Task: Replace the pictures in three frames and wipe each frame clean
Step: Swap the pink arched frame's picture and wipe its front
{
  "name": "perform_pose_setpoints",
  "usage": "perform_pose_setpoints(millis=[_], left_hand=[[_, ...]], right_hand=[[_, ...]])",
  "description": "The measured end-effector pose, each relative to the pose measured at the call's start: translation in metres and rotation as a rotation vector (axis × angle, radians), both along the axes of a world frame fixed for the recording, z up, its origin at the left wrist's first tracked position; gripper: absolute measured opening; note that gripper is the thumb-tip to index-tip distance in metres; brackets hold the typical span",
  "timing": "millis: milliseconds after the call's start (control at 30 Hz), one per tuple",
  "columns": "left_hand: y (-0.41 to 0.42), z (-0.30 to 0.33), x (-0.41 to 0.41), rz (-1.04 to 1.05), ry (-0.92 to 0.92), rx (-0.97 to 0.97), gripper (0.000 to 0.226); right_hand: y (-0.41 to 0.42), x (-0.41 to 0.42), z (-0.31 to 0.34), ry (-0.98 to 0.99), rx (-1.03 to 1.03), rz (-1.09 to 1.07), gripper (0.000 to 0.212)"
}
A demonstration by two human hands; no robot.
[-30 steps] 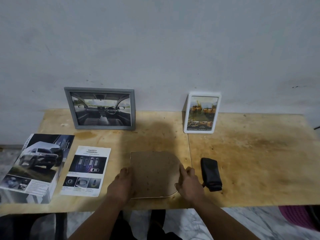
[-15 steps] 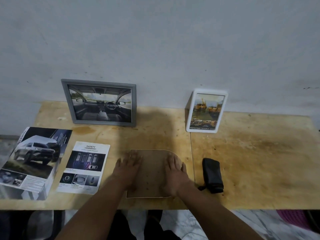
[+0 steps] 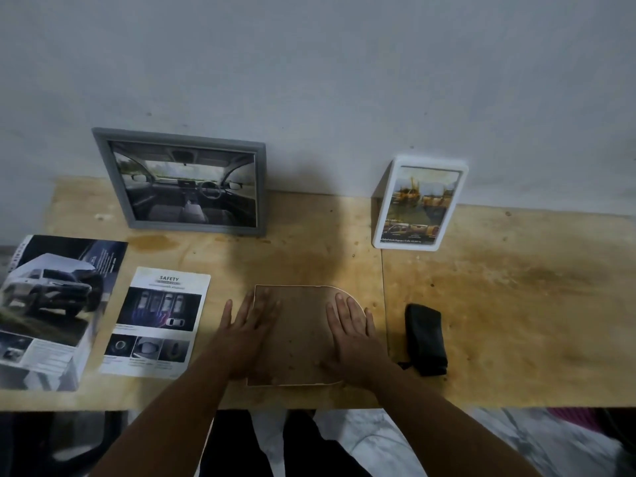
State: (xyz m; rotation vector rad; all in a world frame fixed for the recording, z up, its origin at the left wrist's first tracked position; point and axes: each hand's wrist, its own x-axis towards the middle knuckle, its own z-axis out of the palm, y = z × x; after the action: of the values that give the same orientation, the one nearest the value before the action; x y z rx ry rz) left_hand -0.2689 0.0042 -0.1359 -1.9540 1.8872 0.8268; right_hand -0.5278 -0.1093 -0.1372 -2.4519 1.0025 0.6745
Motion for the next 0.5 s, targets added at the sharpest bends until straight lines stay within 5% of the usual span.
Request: perform_pose_setpoints(millis=[167, 500], left_hand=[[0.006, -0.011, 0.005, -0.063, -0.011, -0.112, 0.14], [-0.004, 0.017, -0.014, 0.057, 0.045, 0.058, 0.133]], right_hand=[[0.001, -0.005, -0.009, 0.024, -0.064, 0.056, 0.112], [-0.005, -0.004, 0.013, -0.122, 0.108, -0.059, 0.103]])
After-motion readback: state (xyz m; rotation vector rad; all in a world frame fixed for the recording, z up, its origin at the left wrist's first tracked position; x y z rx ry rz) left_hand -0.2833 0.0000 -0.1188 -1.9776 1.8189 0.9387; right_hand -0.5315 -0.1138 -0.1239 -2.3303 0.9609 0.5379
